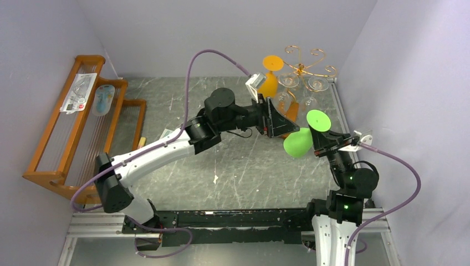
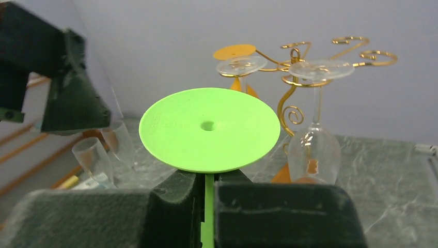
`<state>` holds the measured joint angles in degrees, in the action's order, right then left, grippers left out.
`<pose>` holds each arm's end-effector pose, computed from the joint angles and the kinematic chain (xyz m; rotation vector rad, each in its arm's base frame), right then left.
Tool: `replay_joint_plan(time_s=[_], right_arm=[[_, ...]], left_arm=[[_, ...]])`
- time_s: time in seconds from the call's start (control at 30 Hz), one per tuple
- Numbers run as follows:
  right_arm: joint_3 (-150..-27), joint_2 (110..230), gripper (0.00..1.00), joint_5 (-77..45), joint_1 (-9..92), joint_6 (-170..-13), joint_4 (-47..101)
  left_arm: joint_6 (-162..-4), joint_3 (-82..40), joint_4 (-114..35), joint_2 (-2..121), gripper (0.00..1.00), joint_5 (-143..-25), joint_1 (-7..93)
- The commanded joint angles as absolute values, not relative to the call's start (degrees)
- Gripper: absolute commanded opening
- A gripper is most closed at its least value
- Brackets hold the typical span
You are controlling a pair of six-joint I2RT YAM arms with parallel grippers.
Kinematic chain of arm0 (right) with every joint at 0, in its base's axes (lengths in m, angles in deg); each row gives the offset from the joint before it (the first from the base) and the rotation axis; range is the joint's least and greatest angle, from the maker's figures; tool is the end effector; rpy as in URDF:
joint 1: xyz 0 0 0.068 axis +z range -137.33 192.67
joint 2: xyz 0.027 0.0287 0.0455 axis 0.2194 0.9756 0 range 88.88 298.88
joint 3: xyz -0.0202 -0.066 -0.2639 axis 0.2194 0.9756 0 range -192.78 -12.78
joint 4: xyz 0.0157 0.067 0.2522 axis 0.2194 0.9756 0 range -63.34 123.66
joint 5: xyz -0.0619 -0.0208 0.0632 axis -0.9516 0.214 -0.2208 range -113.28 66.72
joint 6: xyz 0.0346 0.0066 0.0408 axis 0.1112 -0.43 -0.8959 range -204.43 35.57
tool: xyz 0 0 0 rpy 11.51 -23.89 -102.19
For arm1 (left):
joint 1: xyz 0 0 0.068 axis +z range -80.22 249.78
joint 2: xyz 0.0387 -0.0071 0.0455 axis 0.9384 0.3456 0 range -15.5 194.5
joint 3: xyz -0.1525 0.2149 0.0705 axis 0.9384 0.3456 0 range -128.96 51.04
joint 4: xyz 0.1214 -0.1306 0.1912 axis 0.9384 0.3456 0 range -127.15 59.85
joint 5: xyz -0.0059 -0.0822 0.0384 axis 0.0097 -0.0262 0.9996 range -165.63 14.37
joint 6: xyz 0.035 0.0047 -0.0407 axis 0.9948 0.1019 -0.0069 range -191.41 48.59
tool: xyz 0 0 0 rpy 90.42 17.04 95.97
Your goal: Place the wine glass upside down on the wine glass rack
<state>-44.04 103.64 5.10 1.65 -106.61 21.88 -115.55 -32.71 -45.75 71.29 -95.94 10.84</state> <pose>0.0825 0.0012 0.3461 -0.0811 1.2566 0.4650 0.1750 -0.3148 0.4343 0.5533 1.6468 -1.6613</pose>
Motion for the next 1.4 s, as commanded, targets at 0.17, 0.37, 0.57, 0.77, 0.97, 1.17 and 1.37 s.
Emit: replay_joint_plan(time_s=[0.17, 0.37, 0.57, 0.77, 0.97, 1.17, 1.37], right_arm=[[-47.64, 102.55, 0.00, 16.18, 1.86, -89.41, 26.48], [-48.71, 103.38, 0.00, 22.06, 1.91, -88.82, 28.40], [-49.57, 102.72, 0.00, 23.38, 1.86, -86.92, 31.57], [-50.91, 103.16, 0.00, 26.02, 1.86, -87.98, 31.69], [-51.50, 103.03, 0.00, 28.56, 1.87, -89.25, 31.52], [-53.34, 103.24, 0.00, 29.42, 1.94, -89.54, 35.08], [-57.16, 103.10, 0.49, 26.85, 1.95, -94.41, 39.05]], left_arm=[[-145.42, -30.99, -61.06, 79.36, 0.83, -112.73, 13.65], [-150.10, -31.09, -62.48, 81.21, 0.78, -112.85, 13.76], [-154.09, -28.96, -62.37, 81.54, 0.62, -112.91, 14.33], [-155.04, -28.68, -63.40, 81.51, 0.41, -113.75, 14.93], [-155.51, -29.25, -63.48, 82.09, 0.32, -116.33, 14.94], [-157.43, -29.47, -68.45, 83.37, 0.05, -118.25, 15.07], [-154.38, -28.11, -68.12, 81.82, 0.05, -117.44, 17.13]])
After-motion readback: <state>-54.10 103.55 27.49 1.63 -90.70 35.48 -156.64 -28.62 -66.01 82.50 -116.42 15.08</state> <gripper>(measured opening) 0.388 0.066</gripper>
